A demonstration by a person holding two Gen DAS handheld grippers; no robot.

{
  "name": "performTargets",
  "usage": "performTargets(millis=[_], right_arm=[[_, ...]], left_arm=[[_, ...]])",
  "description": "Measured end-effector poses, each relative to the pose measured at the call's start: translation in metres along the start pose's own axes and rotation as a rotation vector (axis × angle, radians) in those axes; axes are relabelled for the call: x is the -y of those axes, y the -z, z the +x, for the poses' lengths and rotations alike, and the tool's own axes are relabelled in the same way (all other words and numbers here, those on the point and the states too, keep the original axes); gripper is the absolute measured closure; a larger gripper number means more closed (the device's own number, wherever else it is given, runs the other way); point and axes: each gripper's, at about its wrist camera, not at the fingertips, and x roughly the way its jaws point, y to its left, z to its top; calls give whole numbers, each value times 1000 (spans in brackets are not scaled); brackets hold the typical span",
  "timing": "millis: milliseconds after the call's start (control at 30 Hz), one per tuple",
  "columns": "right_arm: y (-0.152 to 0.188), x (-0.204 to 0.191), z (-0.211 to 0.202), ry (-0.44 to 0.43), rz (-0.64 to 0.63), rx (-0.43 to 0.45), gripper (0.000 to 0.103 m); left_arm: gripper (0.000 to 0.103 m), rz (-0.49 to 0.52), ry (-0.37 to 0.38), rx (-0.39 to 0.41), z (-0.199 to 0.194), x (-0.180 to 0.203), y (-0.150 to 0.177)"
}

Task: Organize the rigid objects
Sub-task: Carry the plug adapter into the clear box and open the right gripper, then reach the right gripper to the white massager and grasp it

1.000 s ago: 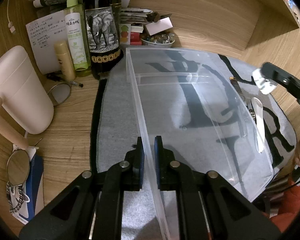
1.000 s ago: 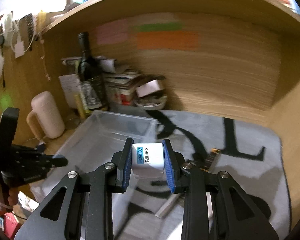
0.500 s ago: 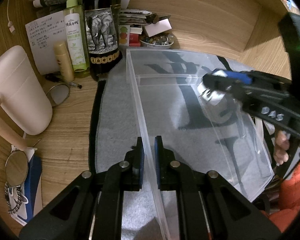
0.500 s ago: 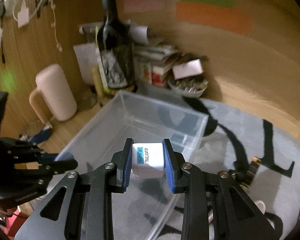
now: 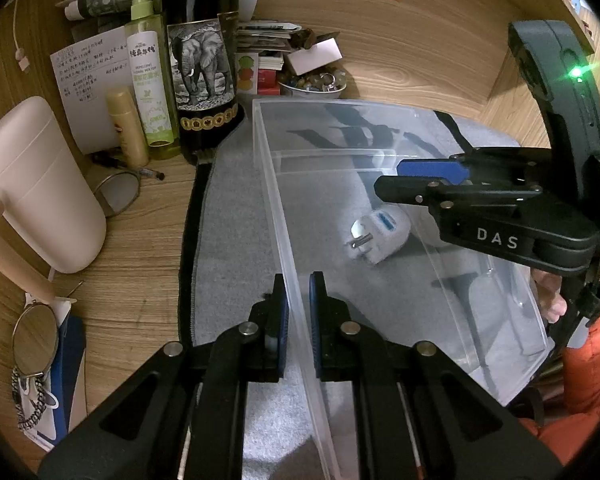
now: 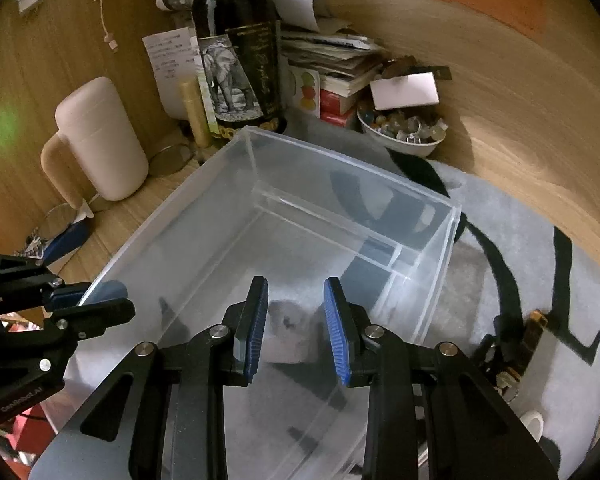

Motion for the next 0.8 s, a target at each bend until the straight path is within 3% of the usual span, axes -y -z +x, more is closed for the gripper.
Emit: performTargets(millis=[100, 267, 467, 800], right_arm=[[-1, -1, -2, 7, -6, 8, 75], [-1, 2, -18, 25, -4, 64, 56], [3, 12, -48, 60, 20, 143, 42], [28, 50, -108, 190, 116, 250, 36]], left_arm=[[94, 0, 0, 0, 0, 0, 0], [94, 1, 0, -1, 0, 0, 0], [94, 1, 0, -1, 0, 0, 0], [94, -1, -9, -6, 1, 0, 0]])
